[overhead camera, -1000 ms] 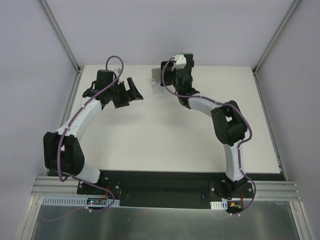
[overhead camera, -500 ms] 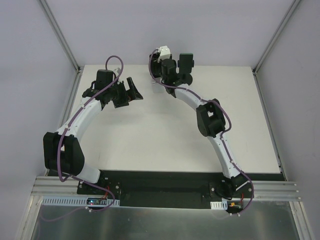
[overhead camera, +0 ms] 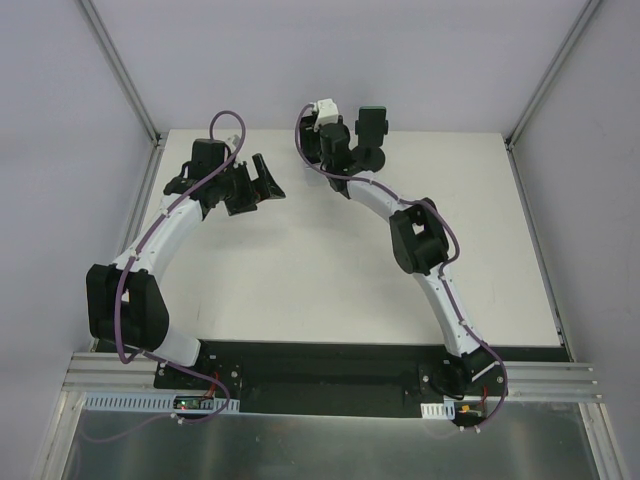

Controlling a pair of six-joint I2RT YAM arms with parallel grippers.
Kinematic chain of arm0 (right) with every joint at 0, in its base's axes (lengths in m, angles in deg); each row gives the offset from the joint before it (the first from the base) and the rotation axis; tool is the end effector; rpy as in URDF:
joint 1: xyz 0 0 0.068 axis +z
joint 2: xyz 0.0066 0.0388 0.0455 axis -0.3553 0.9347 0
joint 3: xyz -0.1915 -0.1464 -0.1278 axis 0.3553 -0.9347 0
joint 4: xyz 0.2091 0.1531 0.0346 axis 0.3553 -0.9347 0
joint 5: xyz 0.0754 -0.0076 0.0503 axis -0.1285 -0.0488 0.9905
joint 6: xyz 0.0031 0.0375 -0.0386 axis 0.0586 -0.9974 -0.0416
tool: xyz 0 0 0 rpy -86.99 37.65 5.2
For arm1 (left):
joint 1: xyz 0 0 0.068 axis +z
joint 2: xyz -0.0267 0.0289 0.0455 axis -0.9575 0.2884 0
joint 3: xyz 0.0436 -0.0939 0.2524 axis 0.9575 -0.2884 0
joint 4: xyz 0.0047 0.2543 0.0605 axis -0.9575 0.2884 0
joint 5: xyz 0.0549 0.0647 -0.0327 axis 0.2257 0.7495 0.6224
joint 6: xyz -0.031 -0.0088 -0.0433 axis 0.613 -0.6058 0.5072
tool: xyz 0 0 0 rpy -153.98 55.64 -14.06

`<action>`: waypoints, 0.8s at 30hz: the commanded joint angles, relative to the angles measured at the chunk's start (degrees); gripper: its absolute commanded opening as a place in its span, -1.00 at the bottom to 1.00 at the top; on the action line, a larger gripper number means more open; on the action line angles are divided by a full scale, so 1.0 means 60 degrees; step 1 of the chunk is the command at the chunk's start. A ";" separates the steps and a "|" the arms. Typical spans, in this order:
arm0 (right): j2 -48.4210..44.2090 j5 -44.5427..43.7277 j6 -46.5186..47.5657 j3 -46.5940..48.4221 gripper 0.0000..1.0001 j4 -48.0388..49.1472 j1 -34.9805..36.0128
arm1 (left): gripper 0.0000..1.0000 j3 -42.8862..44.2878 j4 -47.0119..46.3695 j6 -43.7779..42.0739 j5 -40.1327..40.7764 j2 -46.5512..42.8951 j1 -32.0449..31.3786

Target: Place the phone on the phone stand

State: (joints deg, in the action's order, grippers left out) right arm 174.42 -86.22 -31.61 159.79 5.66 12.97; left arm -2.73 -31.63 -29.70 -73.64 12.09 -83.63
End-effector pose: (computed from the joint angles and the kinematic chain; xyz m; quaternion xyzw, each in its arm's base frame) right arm 0.5005 0.3247 0.2315 -0.2049 0.6834 0.0399 0.6995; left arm 0.3289 -0.0751 0.3117 -0.0582 0.8698 -0.3322 0.3601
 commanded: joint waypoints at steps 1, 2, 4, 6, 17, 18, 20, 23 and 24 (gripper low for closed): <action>-0.0441 -0.0288 -0.0041 -0.0144 -0.99 0.0876 0.0171 | 0.84 -0.0064 -0.0197 0.0058 -0.0213 -0.0275 0.0092; -0.0470 -0.0347 0.0031 -0.0231 -0.99 0.0890 0.0185 | 0.84 -0.0064 -0.0197 0.0073 -0.0199 -0.0275 0.0106; -0.0572 -0.0523 0.0090 -0.0480 -0.99 0.1007 0.0244 | 0.84 -0.0064 -0.0197 0.0058 -0.0213 -0.0289 0.0106; -0.0602 -0.0625 0.0105 -0.0569 -0.99 0.1052 0.0259 | 0.85 -0.0064 -0.0211 0.0058 -0.0213 -0.0275 0.0106; -0.0485 -0.2177 -0.1169 -0.0071 -0.98 -0.0295 0.0346 | 0.85 -0.0094 -0.0211 0.0058 -0.0170 -0.0318 0.0121; -0.0485 -0.2497 -0.1169 -0.0057 -0.99 -0.0368 0.0390 | 0.84 -0.0094 -0.0211 0.0058 -0.0155 -0.0304 0.0135; -0.0412 -0.2923 -0.1155 0.0118 -0.99 -0.0486 0.0521 | 0.84 -0.0094 -0.0211 0.0073 -0.0170 -0.0289 0.0150; -0.0193 -0.3583 -0.1199 0.0426 -0.74 -0.0837 0.0654 | 0.85 -0.0094 -0.0211 0.0073 -0.0184 -0.0275 0.0165; -0.0062 -0.3788 -0.1213 0.0674 -0.65 -0.1026 0.0683 | 0.84 -0.0094 -0.0211 0.0058 -0.0184 -0.0260 0.0165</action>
State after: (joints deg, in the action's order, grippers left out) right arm 174.40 -101.10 -37.47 158.74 4.29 15.37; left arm -2.75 -31.70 -29.70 -73.64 12.09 -83.24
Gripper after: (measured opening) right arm 0.704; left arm 0.923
